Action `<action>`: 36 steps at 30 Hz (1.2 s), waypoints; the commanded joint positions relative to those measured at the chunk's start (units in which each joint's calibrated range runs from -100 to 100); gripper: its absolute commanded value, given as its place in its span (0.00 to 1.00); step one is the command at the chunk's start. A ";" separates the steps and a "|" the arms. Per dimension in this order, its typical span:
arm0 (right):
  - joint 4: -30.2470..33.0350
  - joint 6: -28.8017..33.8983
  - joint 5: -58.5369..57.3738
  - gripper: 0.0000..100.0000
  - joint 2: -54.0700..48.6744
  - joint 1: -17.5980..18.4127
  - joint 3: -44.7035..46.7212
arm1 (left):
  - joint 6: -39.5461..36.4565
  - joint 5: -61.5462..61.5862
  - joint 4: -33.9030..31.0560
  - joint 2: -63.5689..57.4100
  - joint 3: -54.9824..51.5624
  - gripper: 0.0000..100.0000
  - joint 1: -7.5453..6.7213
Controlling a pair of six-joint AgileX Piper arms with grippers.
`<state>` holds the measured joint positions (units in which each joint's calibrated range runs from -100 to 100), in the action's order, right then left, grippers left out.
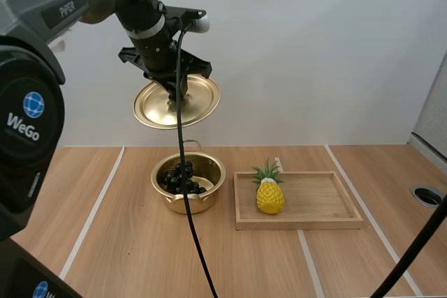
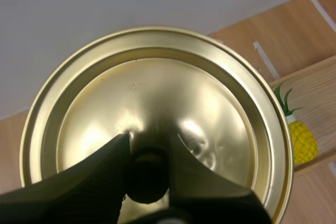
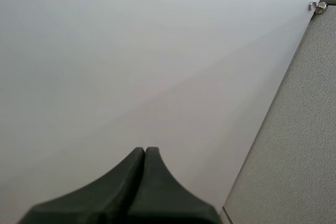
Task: Open the pot, put the grape inside, and close it
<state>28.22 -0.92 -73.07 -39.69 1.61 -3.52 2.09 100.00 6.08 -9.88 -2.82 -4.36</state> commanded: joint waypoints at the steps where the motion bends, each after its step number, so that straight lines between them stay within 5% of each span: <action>1: 0.78 0.47 -1.20 0.00 -1.08 -0.25 -0.36 | 1.14 0.00 0.95 0.08 -3.14 0.00 -0.08; 36: 0.78 0.47 -2.11 0.00 -1.08 -0.25 -0.36 | 4.70 -19.42 1.17 10.81 -14.14 0.00 -0.16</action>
<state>28.22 -0.92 -74.95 -39.69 1.61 -3.52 6.33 84.20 6.18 0.91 -15.17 -4.36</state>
